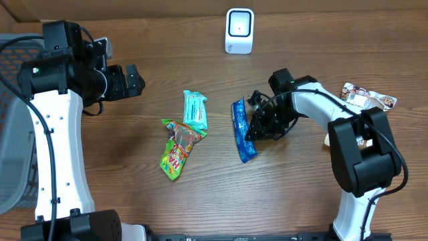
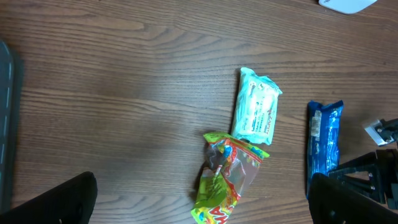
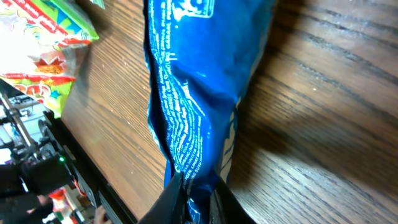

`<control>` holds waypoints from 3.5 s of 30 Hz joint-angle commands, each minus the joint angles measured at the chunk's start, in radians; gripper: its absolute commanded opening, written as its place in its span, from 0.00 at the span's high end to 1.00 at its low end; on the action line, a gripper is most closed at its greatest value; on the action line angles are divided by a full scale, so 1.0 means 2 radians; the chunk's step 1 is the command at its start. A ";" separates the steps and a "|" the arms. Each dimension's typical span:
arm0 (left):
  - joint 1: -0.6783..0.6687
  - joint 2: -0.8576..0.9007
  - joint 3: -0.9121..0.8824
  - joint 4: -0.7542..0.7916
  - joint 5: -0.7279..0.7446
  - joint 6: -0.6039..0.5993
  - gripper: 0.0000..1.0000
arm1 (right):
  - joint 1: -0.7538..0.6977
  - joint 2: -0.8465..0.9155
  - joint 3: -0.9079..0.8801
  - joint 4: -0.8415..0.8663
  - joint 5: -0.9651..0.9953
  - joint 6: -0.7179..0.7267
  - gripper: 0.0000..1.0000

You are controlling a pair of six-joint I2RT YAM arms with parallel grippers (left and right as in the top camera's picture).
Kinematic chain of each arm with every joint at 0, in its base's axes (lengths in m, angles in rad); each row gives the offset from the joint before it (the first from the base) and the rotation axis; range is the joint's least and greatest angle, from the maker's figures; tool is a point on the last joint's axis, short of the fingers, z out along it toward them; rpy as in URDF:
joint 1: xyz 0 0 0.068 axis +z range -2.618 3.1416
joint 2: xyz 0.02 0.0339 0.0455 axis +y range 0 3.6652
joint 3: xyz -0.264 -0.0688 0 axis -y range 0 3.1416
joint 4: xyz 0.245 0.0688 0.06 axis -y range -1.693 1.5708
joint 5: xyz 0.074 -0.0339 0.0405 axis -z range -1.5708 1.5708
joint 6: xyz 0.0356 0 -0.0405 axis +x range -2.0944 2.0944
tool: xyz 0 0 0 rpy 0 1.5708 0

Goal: Scan the item barcode

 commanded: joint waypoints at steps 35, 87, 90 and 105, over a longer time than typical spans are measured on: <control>-0.001 -0.002 -0.004 0.000 0.007 0.011 0.01 | 0.002 -0.018 0.021 0.059 -0.029 0.050 0.96; -0.001 -0.002 -0.004 0.000 0.007 0.011 0.00 | 0.116 -0.019 0.051 0.605 0.797 -0.271 0.96; -0.001 -0.002 -0.004 0.000 0.007 0.011 0.00 | 0.103 0.003 0.051 0.679 0.778 -0.336 0.96; -0.001 -0.002 -0.004 0.000 0.007 0.011 0.00 | 0.046 0.078 0.051 0.789 0.637 -0.421 0.96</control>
